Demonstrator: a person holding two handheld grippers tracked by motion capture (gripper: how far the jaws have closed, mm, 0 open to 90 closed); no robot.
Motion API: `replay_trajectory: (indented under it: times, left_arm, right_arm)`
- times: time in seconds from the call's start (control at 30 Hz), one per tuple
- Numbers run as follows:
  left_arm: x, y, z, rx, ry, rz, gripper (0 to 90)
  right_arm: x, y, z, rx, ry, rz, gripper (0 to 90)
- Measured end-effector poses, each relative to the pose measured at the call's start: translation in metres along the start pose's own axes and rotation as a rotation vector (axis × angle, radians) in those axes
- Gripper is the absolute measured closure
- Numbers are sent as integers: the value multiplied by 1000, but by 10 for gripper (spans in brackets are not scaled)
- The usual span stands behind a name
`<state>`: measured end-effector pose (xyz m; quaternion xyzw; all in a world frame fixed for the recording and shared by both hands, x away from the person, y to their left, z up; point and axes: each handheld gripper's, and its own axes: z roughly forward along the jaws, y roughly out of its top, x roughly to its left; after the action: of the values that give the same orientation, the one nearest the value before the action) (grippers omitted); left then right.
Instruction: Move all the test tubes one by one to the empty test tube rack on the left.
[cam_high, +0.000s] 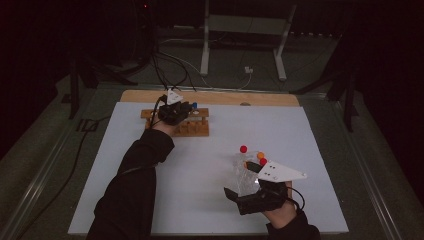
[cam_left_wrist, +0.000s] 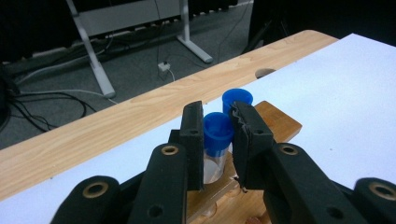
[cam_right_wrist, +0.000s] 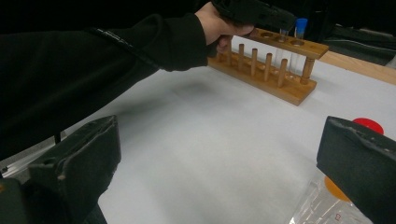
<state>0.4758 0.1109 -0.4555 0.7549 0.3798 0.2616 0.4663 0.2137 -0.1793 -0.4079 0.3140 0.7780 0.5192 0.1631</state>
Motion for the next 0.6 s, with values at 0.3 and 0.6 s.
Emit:
replay_trajectory:
  times: [0.3, 0.6]
  left_arm:
    - [2, 14, -21, -18, -43, -30, 524]
    - [-8, 22, -67, -70, -201, -5, 218]
  right_arm:
    - [-2, 1, -3, -12, -4, 3, 0]
    - [-13, 8, -17, -55, -43, -7, 0]
